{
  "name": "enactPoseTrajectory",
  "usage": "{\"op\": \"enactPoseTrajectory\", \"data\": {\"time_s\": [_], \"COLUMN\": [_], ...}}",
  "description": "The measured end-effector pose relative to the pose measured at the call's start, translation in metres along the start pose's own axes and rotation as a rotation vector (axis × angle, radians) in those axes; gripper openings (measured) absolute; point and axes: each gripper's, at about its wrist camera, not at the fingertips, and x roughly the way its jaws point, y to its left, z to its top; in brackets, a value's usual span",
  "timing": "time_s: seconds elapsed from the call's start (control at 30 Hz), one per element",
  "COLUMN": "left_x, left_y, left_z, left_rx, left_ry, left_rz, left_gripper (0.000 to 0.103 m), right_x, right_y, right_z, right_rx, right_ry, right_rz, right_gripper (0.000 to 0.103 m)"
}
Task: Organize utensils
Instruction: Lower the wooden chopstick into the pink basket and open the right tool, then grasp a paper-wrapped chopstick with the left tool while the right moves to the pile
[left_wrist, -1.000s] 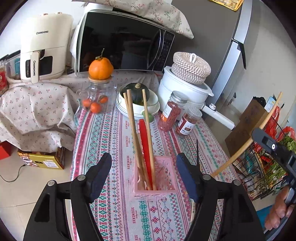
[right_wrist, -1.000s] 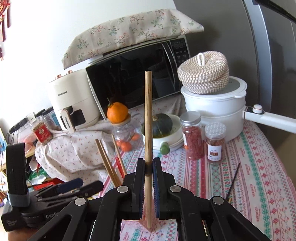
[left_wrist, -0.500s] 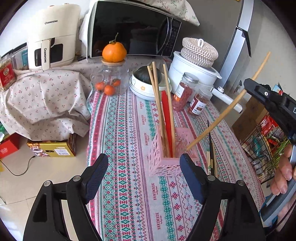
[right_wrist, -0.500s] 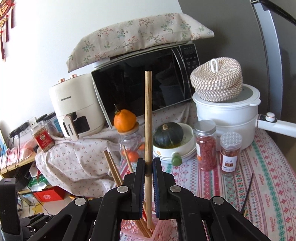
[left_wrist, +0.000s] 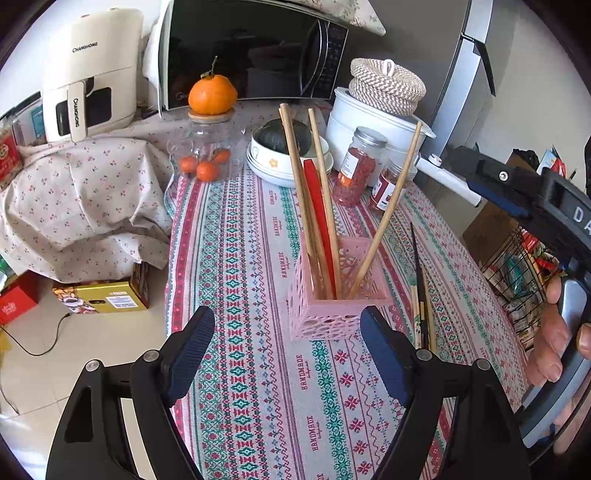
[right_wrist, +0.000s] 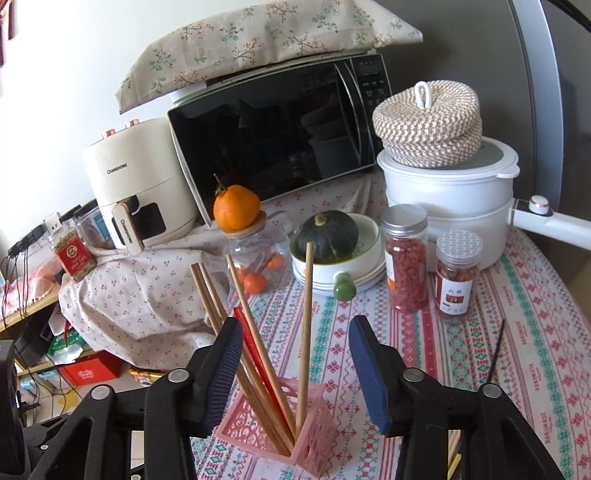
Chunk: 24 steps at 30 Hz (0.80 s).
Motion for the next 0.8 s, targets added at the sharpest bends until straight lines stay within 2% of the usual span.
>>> {"op": "enactPoseTrajectory", "data": {"time_s": [0.17, 0.3, 0.53, 0.8], "left_x": [0.002, 0.001, 0.005, 0.02], "left_y": [-0.008, -0.017, -0.039, -0.082], "left_z": [-0.003, -0.006, -0.009, -0.018], "left_rx": [0.028, 0.044, 0.074, 0.142], "left_ry": [0.004, 0.004, 0.021, 0.082], "left_rz": [0.015, 0.02, 0.018, -0.016], "left_gripper": [0.092, 0.097, 0.103, 0.103], "right_x": [-0.013, -0.021, -0.026, -0.029], "right_y": [-0.009, -0.021, -0.053, -0.109], "right_z": [-0.001, -0.005, -0.02, -0.04], "right_rx": [-0.006, -0.019, -0.023, 0.07], "right_ry": [0.005, 0.024, 0.115, 0.25], "right_rz": [0.0, -0.027, -0.099, -0.196], "right_gripper": [0.076, 0.081, 0.086, 0.088]}}
